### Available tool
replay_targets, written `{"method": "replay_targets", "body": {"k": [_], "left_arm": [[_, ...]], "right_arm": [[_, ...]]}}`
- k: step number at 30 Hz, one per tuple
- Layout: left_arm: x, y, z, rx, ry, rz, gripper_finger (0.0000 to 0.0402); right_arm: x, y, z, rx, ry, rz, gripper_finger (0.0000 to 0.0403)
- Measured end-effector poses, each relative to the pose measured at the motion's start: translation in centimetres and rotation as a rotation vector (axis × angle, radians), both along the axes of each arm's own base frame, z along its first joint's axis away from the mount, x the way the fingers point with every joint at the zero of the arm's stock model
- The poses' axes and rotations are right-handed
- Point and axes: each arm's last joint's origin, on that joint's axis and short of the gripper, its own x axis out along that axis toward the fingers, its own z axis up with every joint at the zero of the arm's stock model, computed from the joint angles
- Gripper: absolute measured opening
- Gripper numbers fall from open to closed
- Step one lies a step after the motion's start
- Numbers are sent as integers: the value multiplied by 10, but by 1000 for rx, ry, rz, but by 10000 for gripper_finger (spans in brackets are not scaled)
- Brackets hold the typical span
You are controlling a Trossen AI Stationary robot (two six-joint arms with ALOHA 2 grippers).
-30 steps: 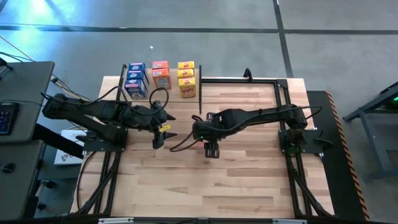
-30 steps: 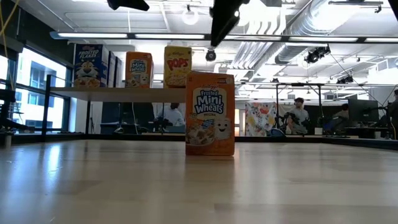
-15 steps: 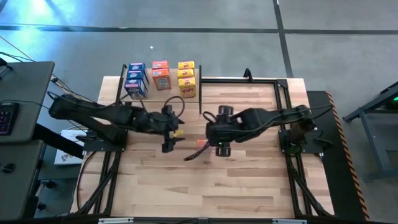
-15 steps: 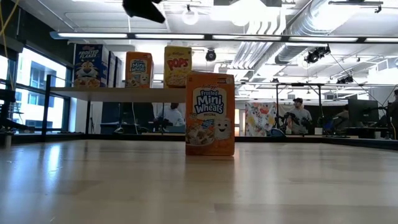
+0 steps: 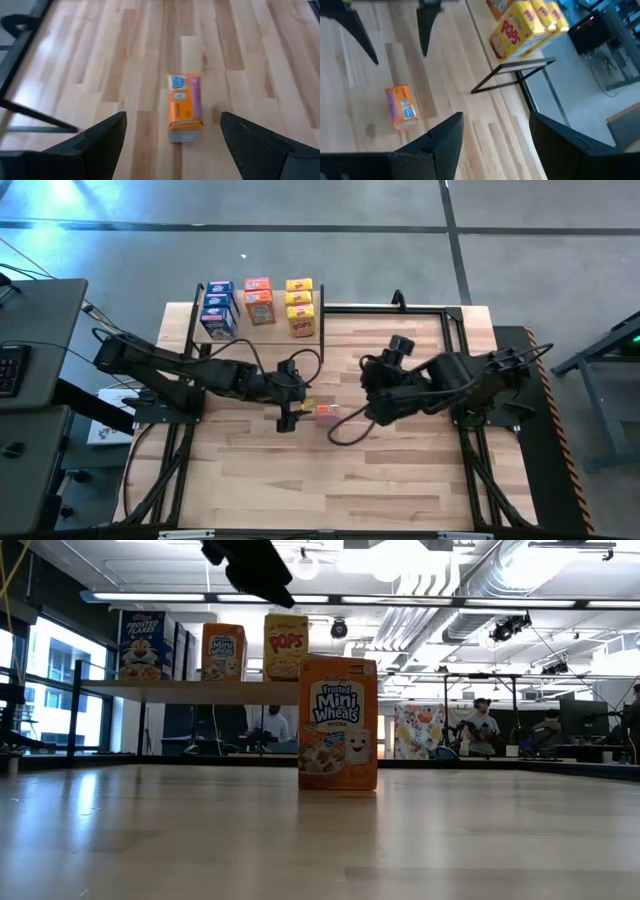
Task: Stack cereal on shelf
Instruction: Put the orange cereal box on the shelf aligned with the other orange cereal boxes
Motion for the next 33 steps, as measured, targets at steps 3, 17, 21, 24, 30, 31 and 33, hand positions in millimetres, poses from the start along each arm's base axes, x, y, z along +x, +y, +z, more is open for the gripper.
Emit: {"method": "replay_targets", "body": {"k": [3,17,21,24,30,31,33], "left_arm": [[6,-2,-6,-29,7,-32,314],[16,-5,-18,-47,28,-41,314],[16,-5,-17,-49,22,-41,314],[16,-5,-17,-49,21,-40,314],[16,-5,-17,-50,16,-40,314],[16,-5,-17,-50,16,-41,314],[16,-5,-17,-49,15,-41,314]], "right_arm": [[-6,7,3,-7,-20,19,220],[-35,16,-20,-53,-18,43,220],[-53,6,-39,2,-99,58,220],[-68,-2,-56,102,-170,130,220],[-97,-18,-91,243,-328,268,220],[-102,-21,-97,254,-346,284,220],[-112,-26,-110,262,-388,302,220]]}}
